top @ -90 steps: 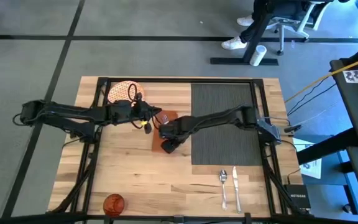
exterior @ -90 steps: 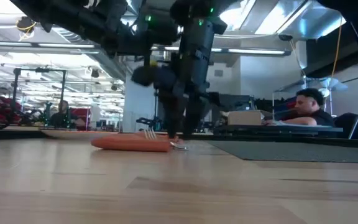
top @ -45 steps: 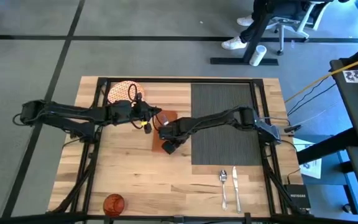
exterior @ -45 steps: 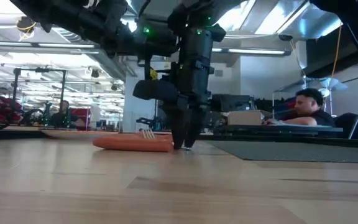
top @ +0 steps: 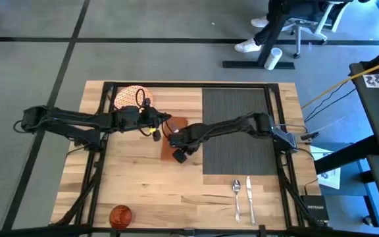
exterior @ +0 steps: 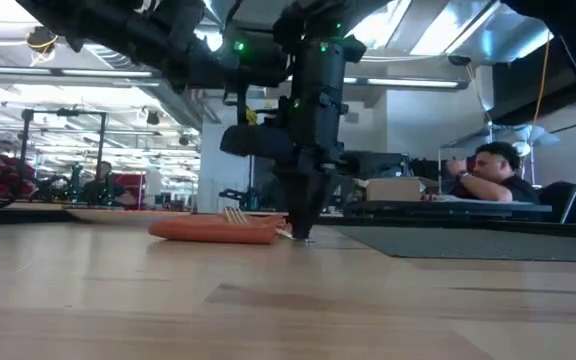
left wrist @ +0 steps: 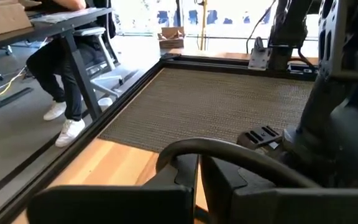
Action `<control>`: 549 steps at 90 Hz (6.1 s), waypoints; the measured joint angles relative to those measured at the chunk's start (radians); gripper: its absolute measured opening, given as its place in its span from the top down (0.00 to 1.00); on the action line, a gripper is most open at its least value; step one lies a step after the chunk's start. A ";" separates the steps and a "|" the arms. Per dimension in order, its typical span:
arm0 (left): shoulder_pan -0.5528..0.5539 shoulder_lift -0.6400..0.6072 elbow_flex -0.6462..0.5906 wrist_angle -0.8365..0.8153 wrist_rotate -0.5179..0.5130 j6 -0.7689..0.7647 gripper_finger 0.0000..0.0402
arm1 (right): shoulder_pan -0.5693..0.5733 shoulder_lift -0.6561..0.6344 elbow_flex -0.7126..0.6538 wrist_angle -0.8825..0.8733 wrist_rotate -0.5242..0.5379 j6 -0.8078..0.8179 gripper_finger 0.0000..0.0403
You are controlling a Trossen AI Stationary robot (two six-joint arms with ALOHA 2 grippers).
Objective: Set table place
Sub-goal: Put the silver fork on top of the orange table napkin
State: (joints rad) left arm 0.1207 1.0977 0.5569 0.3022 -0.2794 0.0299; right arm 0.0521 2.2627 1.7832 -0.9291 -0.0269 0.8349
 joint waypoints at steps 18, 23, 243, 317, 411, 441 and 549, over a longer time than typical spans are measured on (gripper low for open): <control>0.000 0.000 0.000 -0.001 -0.001 0.000 1.00 | 0.000 -0.026 0.000 0.090 -0.073 -0.004 1.00; 0.000 0.000 0.001 0.000 -0.001 0.000 1.00 | 0.000 -0.033 0.001 0.110 -0.072 -0.005 1.00; -0.028 -0.555 -0.059 -0.504 -0.358 -0.045 1.00 | -0.092 0.014 0.003 0.146 0.123 -0.154 0.84; -0.027 -0.594 -0.060 -0.572 -0.387 -0.075 1.00 | -0.091 0.072 0.071 0.085 0.083 -0.157 0.99; -0.026 -0.594 -0.060 -0.600 -0.476 -0.162 1.00 | -0.083 0.072 0.233 0.088 0.135 0.317 1.00; -0.026 -0.594 -0.060 -0.617 -0.476 -0.154 1.00 | -0.039 0.066 0.181 0.250 0.257 0.473 1.00; -0.026 -0.594 -0.060 -0.635 -0.476 -0.169 1.00 | -0.013 0.068 0.025 0.277 0.296 0.592 0.70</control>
State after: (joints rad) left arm 0.0944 0.5037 0.4973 -0.3327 -0.7559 -0.1387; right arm 0.0391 2.3305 1.8085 -0.6525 0.2689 1.4269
